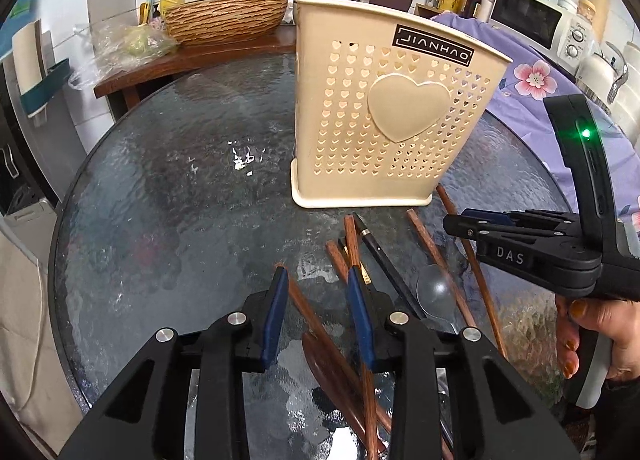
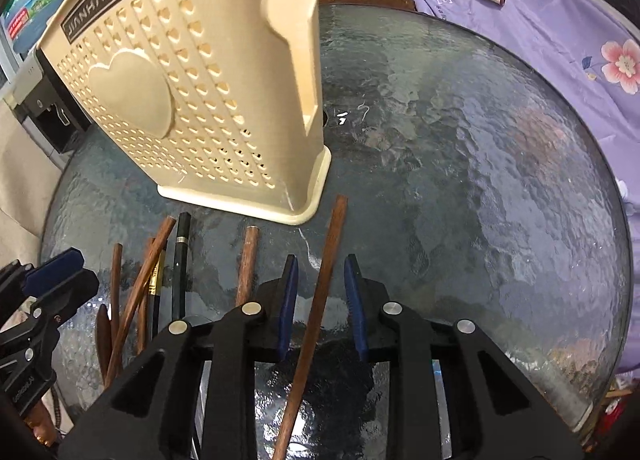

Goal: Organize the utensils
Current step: 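Close the right tool on its chopstick while the left tool grips another chopstick, then lift the held chopsticks upright with both tools and carry them over the beige holder, then lower both chopsticks into the beige holder and open both tools, then move both tools back down to the remaining chopsticks on the table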

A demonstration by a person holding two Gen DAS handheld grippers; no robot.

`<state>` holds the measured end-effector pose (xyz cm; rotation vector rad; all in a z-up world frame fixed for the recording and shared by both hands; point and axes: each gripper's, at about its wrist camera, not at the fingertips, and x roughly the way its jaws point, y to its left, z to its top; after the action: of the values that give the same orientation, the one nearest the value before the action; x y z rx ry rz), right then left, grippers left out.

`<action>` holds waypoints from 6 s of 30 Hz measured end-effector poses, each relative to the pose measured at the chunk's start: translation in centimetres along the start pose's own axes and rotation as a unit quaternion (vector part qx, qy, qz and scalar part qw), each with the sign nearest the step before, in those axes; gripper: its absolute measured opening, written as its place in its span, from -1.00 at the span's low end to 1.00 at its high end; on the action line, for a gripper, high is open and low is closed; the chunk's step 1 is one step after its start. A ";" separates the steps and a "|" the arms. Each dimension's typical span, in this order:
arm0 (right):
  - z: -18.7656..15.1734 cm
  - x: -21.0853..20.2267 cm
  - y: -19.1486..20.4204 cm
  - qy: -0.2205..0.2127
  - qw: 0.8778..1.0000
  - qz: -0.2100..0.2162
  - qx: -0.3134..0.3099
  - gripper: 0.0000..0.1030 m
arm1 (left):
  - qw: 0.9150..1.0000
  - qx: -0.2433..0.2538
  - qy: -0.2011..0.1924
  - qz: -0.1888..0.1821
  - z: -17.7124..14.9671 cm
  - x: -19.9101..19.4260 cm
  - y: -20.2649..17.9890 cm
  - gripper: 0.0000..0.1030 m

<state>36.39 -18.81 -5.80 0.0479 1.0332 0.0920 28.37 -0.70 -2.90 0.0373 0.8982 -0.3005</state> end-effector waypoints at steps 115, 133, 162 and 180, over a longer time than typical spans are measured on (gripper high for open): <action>6.1 -28.3 -0.3 -0.314 0.931 0.175 -0.068 -0.86 | 0.964 -0.026 -0.254 -0.076 14.5 -20.2 -1.5 -0.87; 12.1 -23.2 -0.1 -0.352 0.930 0.101 -0.021 -0.86 | 0.950 -0.091 -0.299 0.014 19.1 -14.7 -0.5 -0.87; 10.5 -15.6 -0.5 -0.284 0.955 0.083 -0.017 -0.86 | 0.978 -0.092 -0.188 0.024 16.0 -5.1 0.4 -0.87; 4.3 -17.2 -0.6 -0.277 0.957 0.078 -0.024 -0.07 | 0.977 -0.084 -0.195 0.001 11.2 -8.2 1.0 0.38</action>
<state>31.43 -21.11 11.06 0.1043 0.4631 0.2337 32.40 0.46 10.34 -0.1726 0.5300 -0.2186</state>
